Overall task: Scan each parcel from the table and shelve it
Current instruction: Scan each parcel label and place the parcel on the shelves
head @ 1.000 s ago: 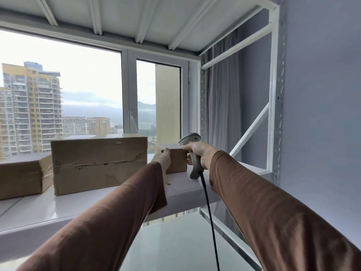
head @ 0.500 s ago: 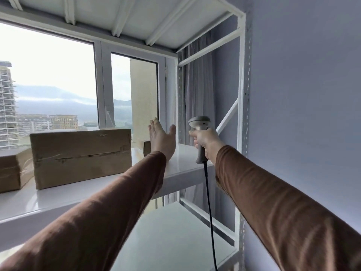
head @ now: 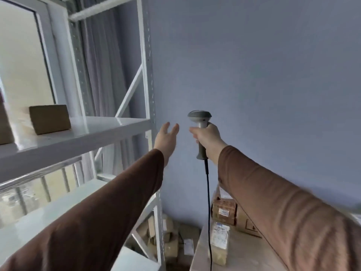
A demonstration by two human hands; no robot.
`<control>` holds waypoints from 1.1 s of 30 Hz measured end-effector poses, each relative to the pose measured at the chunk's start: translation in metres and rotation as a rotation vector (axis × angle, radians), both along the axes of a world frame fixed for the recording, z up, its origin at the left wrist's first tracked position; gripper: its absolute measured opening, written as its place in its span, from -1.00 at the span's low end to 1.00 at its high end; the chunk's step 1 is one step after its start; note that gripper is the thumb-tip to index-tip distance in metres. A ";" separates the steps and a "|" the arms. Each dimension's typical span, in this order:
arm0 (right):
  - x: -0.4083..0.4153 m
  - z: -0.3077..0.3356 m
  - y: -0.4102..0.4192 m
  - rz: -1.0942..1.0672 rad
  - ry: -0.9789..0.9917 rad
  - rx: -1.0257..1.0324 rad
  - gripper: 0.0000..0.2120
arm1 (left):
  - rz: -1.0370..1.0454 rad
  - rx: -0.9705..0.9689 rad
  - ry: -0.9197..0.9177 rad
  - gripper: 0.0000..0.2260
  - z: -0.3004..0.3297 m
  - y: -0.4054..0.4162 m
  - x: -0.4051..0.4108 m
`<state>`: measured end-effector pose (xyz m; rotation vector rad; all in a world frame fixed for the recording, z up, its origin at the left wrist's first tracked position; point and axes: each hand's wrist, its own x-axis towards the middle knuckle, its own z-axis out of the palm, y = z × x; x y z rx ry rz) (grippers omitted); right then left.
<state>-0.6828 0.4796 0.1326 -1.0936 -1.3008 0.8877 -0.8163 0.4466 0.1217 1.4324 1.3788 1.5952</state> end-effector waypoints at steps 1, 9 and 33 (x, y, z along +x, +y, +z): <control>0.020 -0.011 -0.004 -0.031 -0.006 -0.021 -0.84 | -0.040 -0.040 -0.007 -0.45 -0.012 0.003 0.018; 0.139 -0.111 -0.019 -0.153 -0.053 -0.268 -0.65 | -0.231 -0.303 -0.027 -0.42 -0.121 0.027 0.119; 0.168 -0.490 0.045 -0.312 0.050 -0.677 -0.63 | -0.140 -0.739 0.044 -0.40 -0.480 0.092 0.134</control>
